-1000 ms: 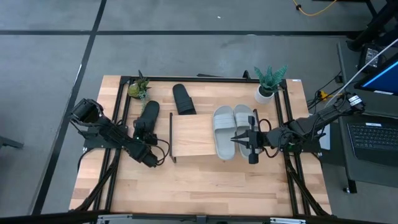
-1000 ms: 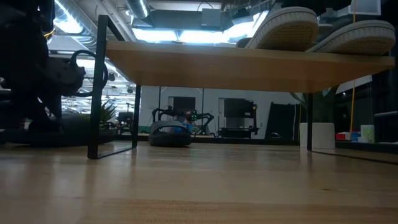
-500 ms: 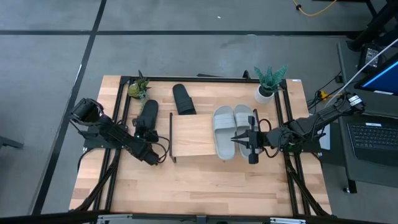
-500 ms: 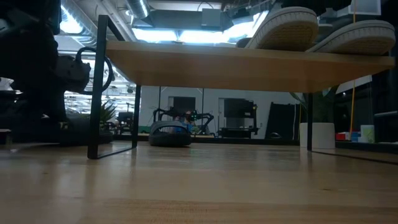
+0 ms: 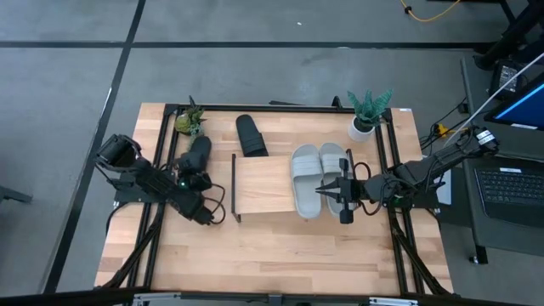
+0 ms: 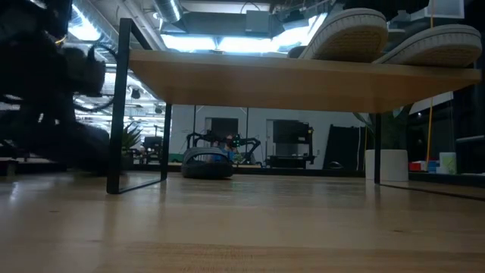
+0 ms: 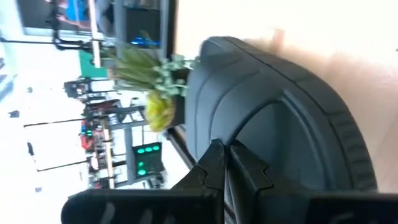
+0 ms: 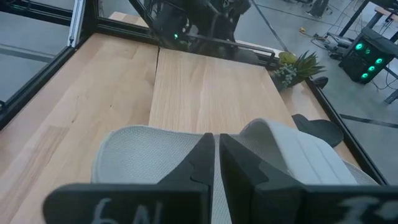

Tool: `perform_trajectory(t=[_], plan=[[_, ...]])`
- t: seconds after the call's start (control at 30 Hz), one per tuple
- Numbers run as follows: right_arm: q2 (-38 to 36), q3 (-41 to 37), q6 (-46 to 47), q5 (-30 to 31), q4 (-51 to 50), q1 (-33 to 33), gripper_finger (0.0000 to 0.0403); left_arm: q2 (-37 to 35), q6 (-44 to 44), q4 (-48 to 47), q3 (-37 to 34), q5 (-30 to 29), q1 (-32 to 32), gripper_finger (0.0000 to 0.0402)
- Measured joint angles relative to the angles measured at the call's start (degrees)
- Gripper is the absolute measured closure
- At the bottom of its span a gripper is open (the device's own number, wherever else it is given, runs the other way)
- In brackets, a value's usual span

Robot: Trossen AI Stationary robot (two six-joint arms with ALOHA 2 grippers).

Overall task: Pick and place slides into the shelf
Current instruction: Put the left black slide on the shelf

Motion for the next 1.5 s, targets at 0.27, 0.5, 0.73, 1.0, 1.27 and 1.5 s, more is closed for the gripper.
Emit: perform_trajectory(t=[0.27, 0.5, 0.73, 1.0, 1.27, 1.5], plan=[[0.0, 0.0, 0.0, 0.0, 0.1, 0.0, 0.0375, -0.3, -3.8, -5.6, 6.3, -0.2, -4.0, 0.0401], [0.0, 0.0, 1.1, 0.0, 0.2, 0.0, 0.0375, -0.3, -3.7, -5.6, 9.0, -1.0, -5.8, 0.0401], [0.2, 0.0, 1.6, 0.0, 0.1, 0.0, 0.0375, -0.3, -2.1, -5.6, 9.1, -1.3, -5.8, 0.0401], [0.2, 0.0, 1.6, 0.0, 0.2, 0.0, 0.0375, -0.3, -1.1, -5.6, 9.1, -3.3, -2.9, 0.0401], [0.2, 0.0, 1.6, 0.0, 0.3, 0.0, 0.0375, -8.2, 2.4, -5.6, 9.1, -8.9, 0.3, 0.0401], [0.2, 0.0, 1.5, 0.0, 0.3, 0.0, 0.0375, -18.3, 9.8, -5.7, 9.1, -15.5, 5.7, 0.0401]])
